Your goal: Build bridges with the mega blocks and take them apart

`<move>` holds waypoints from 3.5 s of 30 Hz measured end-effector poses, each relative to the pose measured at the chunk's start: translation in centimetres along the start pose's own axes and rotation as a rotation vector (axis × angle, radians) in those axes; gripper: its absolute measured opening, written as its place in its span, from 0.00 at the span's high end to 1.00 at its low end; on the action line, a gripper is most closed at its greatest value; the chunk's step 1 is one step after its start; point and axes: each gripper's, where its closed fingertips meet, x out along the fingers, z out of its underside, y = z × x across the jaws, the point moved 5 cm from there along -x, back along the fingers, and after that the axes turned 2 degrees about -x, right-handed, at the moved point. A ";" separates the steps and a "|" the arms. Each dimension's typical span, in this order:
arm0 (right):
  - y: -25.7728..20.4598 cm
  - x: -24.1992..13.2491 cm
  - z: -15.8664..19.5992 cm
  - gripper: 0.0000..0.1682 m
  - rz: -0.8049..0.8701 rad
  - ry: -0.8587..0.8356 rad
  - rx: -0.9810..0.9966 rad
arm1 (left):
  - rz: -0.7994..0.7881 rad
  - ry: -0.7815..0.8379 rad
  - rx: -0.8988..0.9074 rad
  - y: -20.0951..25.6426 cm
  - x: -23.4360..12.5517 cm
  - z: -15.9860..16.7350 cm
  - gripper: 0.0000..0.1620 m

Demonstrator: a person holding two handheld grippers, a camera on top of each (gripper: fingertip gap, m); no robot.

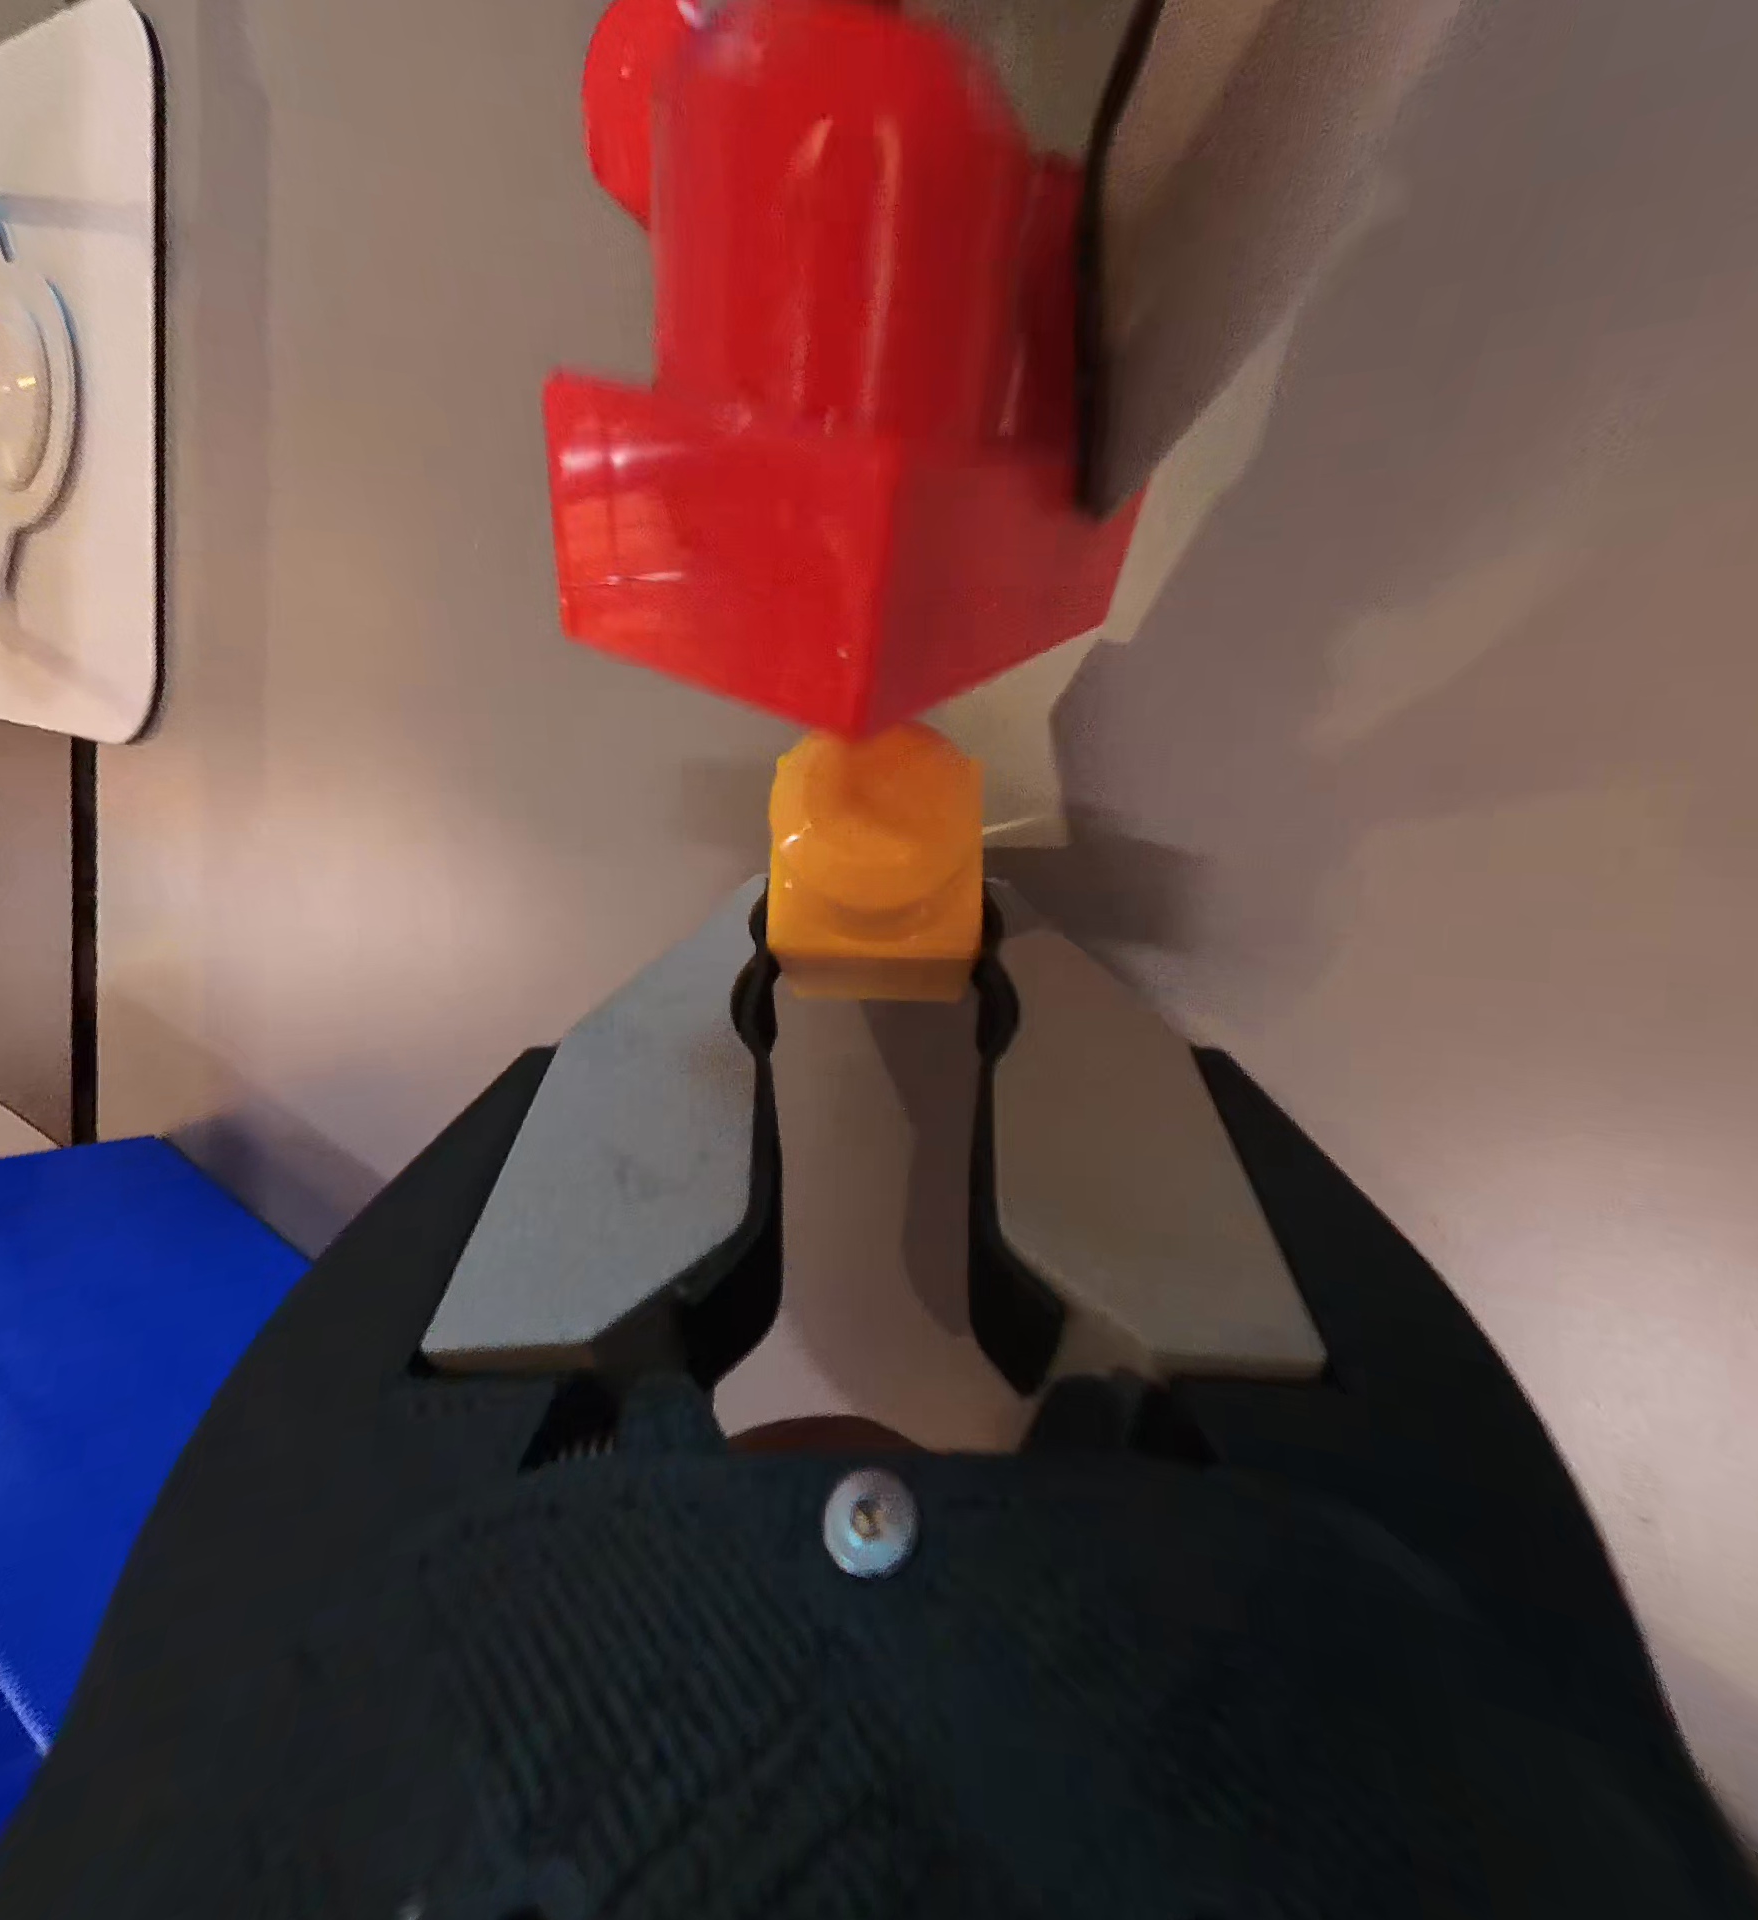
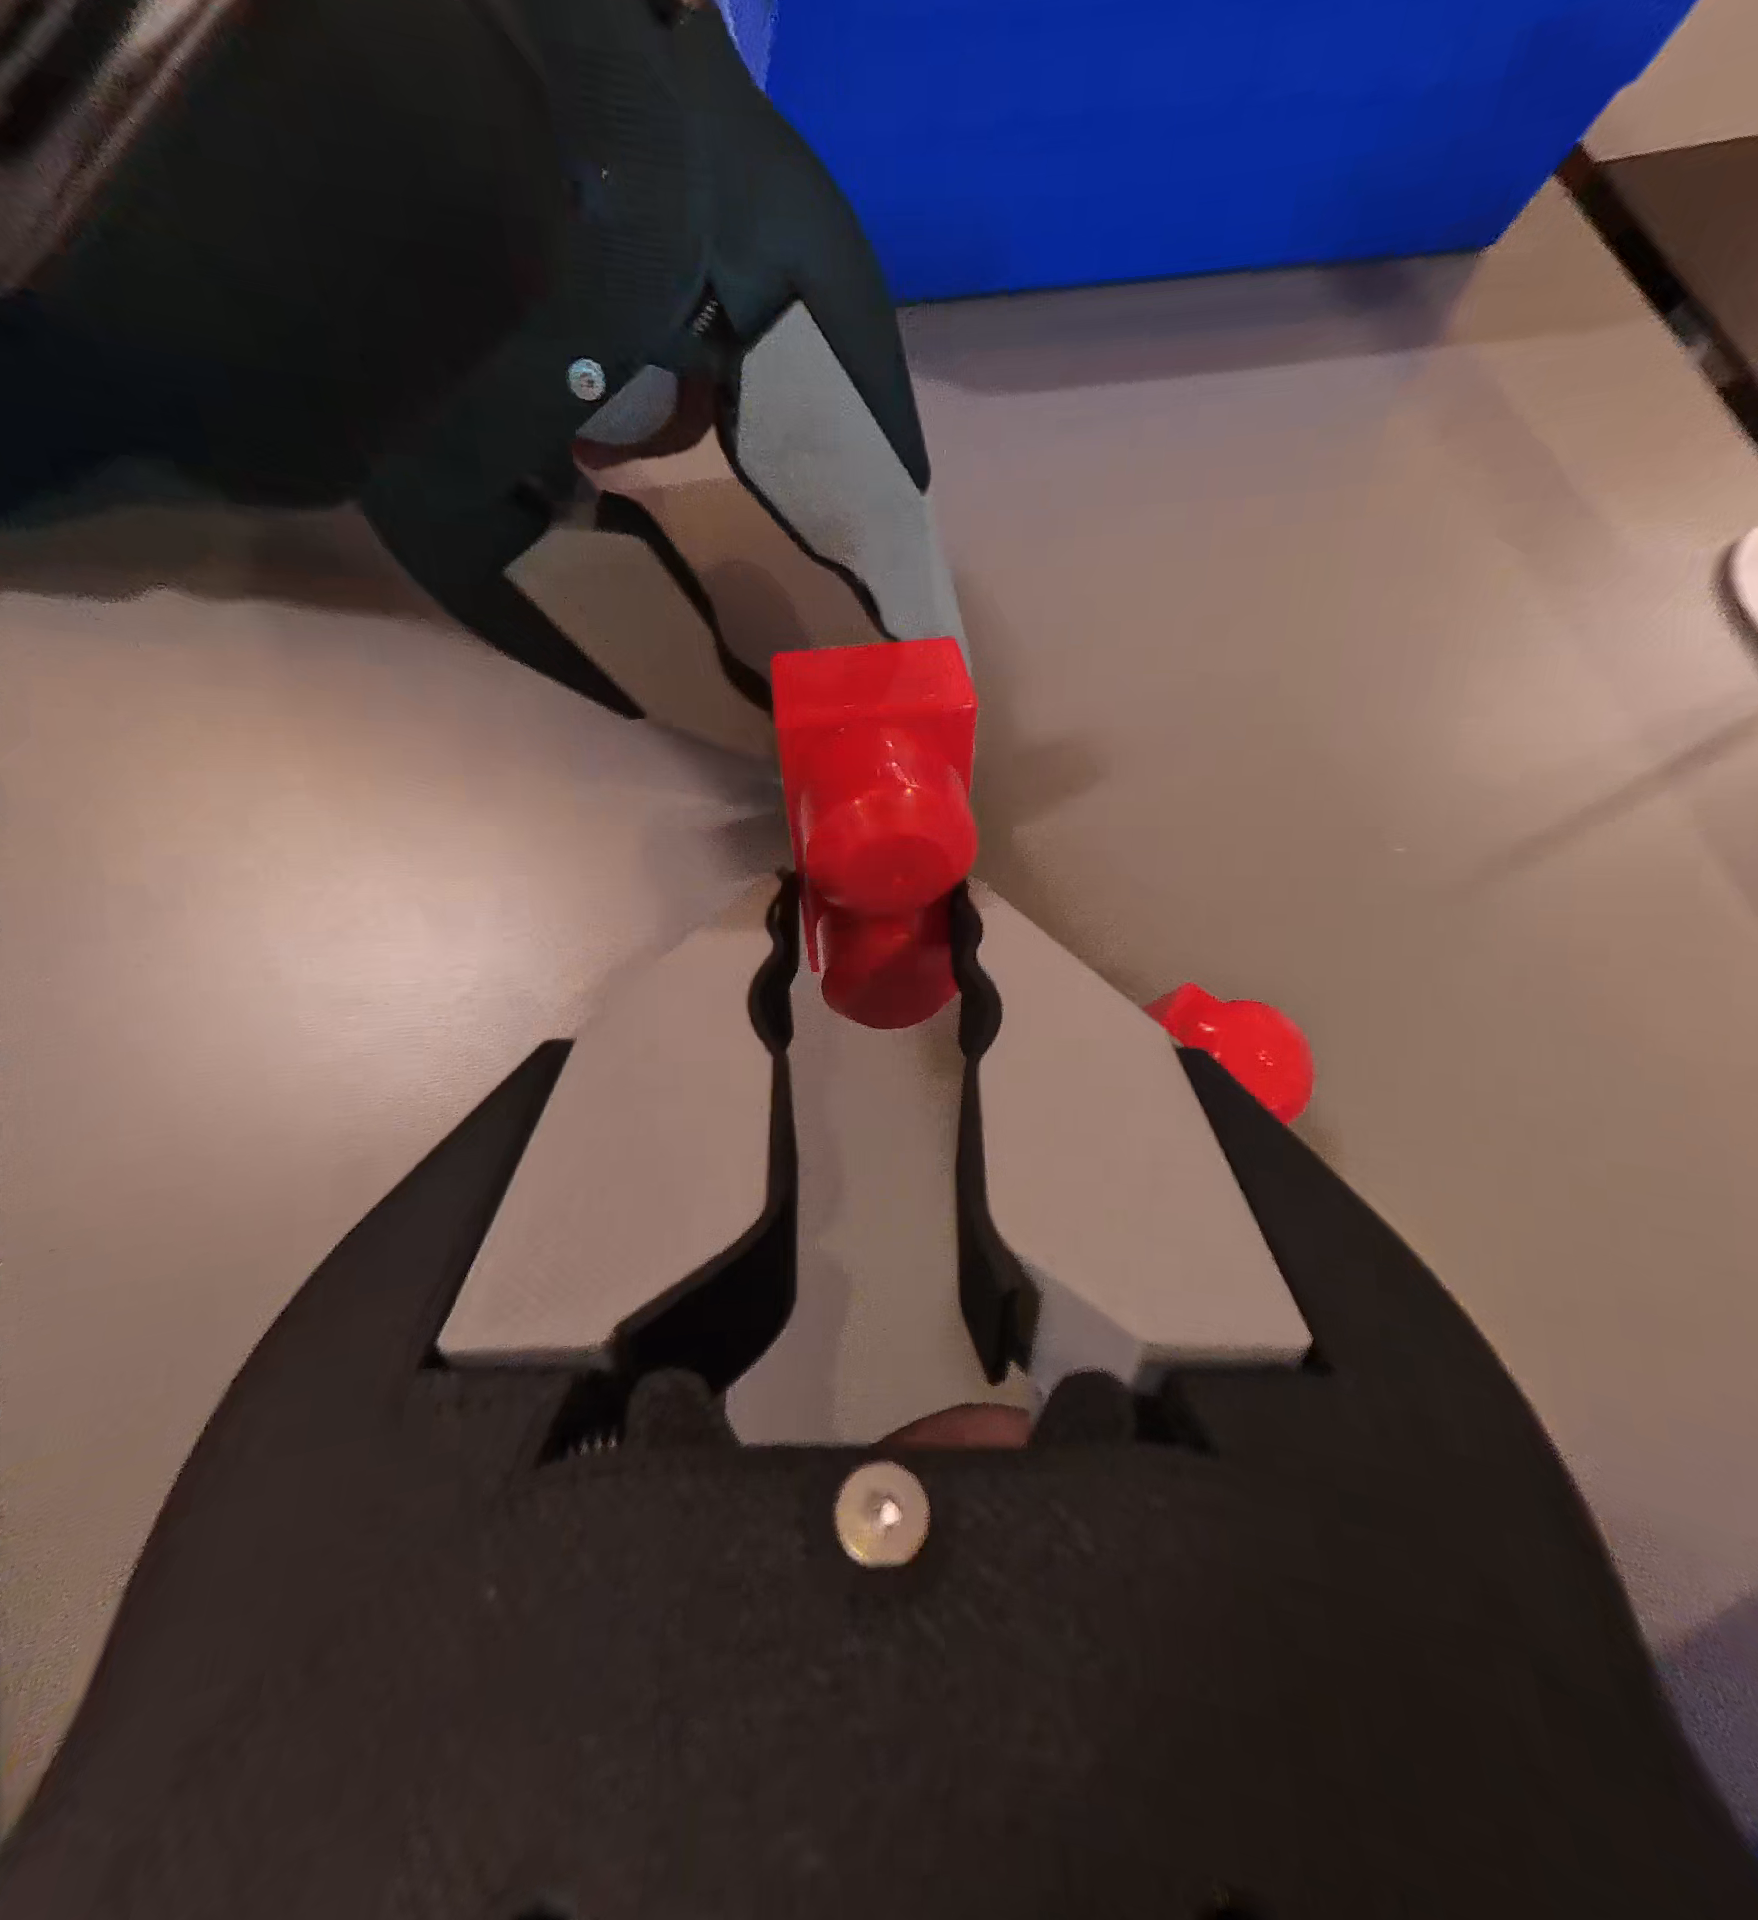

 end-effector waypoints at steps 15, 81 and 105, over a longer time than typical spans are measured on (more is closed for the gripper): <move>-2.1 1.0 -0.1 0.85 -0.102 -0.329 -0.254 | 0.365 0.080 -0.098 2.9 -0.6 -0.2 0.79; -1.4 -1.7 -0.2 0.83 -0.115 -0.354 -0.145 | 0.383 0.317 -0.174 4.2 0.6 -5.0 0.80; -1.2 -2.2 3.2 0.83 -0.247 0.040 0.055 | 0.546 0.390 -0.238 4.9 0.3 -5.3 0.80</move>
